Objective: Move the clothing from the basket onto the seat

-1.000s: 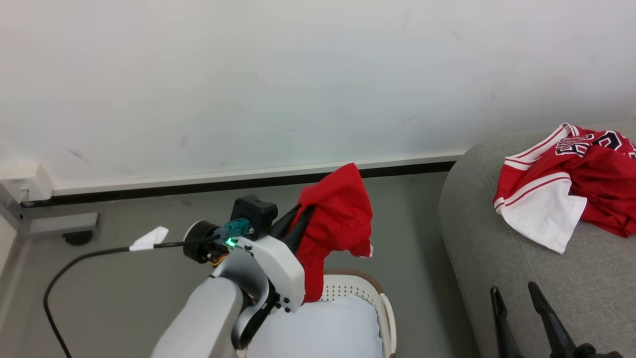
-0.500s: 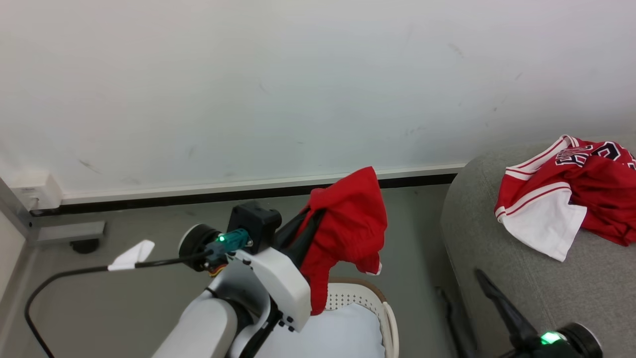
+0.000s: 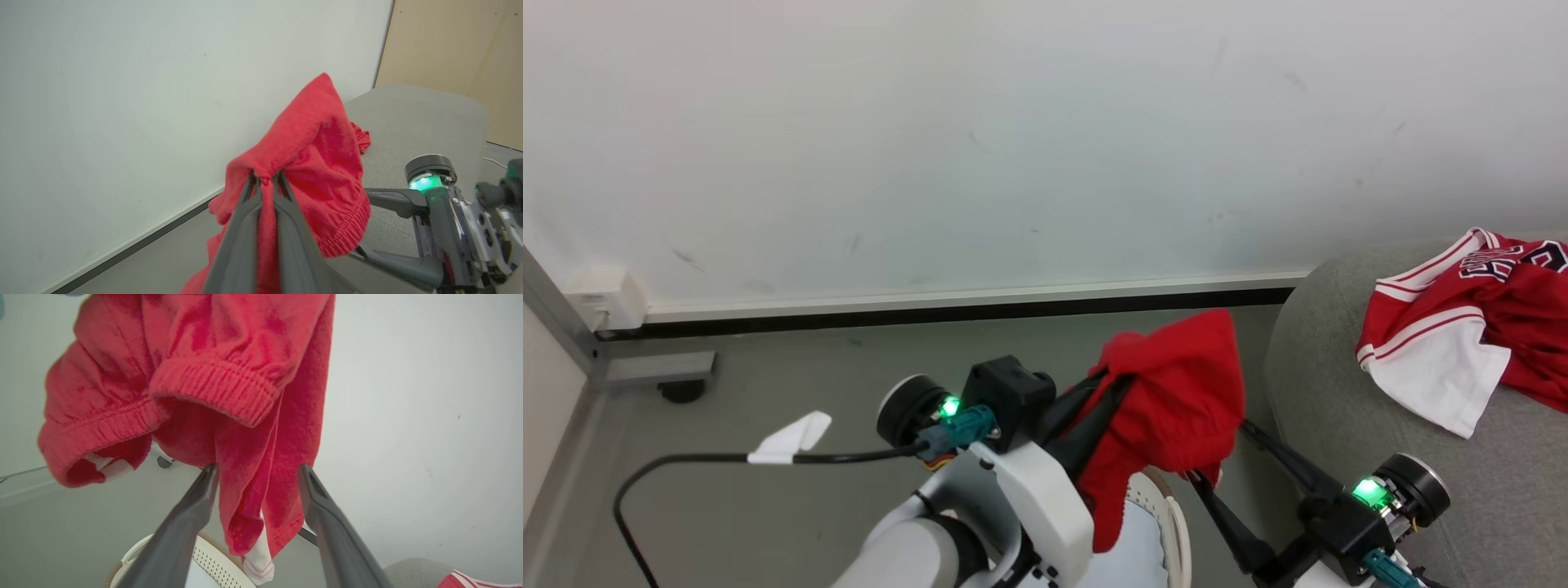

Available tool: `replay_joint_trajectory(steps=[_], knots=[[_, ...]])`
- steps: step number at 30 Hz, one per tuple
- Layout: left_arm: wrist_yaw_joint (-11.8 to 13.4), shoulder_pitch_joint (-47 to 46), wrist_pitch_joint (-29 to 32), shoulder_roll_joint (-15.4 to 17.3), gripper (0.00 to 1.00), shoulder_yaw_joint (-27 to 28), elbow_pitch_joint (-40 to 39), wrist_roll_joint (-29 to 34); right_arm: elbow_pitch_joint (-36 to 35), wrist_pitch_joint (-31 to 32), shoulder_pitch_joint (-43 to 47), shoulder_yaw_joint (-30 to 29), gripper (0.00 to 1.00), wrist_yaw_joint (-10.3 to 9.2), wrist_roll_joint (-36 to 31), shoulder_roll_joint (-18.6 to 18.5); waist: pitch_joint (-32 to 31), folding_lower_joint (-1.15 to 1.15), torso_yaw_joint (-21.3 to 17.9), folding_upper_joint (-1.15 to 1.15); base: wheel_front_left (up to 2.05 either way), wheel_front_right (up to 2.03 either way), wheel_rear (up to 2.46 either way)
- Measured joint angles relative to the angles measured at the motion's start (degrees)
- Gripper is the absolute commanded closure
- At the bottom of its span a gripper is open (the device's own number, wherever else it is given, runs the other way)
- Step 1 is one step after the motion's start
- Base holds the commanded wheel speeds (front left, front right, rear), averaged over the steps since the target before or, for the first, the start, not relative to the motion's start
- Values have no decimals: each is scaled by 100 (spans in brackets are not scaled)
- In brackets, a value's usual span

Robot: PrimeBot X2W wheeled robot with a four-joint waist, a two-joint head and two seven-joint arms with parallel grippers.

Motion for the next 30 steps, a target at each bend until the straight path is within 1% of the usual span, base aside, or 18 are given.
replay_joint_trajectory(steps=[5,10,11,12,15,23,24,25,26,27,28,30], knots=[[-67,34,73,-93,100,-246,-241,-64,447,1,-426,256,0,0,78,146,12,1,89,0,0,0,0],[-111,93,115,-196,100,-428,-394,-145,783,0,-699,225,0,0,82,354,0,1,176,0,0,0,0],[-110,101,118,-202,100,-441,-400,-149,795,1,-706,190,92,0,103,411,-8,1,198,0,0,0,0],[-96,122,118,-203,100,-434,-401,-156,808,0,-705,211,100,0,210,463,-14,1,217,0,0,0,0],[-20,172,113,-175,100,-376,-341,-159,781,1,-697,245,100,0,445,557,-12,1,252,0,0,0,0],[207,327,-52,-55,100,-135,-83,-162,338,1,-536,40,100,0,898,509,-15,0,203,0,0,0,0],[258,342,-116,-47,84,-88,-38,-160,254,2,-510,-11,100,0,972,509,-17,1,188,0,0,0,0],[316,357,-232,-34,63,-44,2,-147,152,1,-488,-48,100,0,1024,506,-20,1,169,0,0,0,0],[364,371,-316,-19,28,-4,48,-118,66,1,-470,-76,100,0,1050,497,-24,1,149,0,0,0,0],[381,394,-376,-8,7,-3,102,-98,-16,1,-450,-94,100,0,1050,471,-24,0,126,0,0,0,0],[381,432,-437,-7,0,-4,165,-98,-76,1,-436,-126,100,0,1065,447,-24,1,105,0,0,0,0],[399,503,-600,15,0,-32,305,-36,-198,2,-433,-229,100,0,1128,410,-22,0,64,0,0,0,0]])
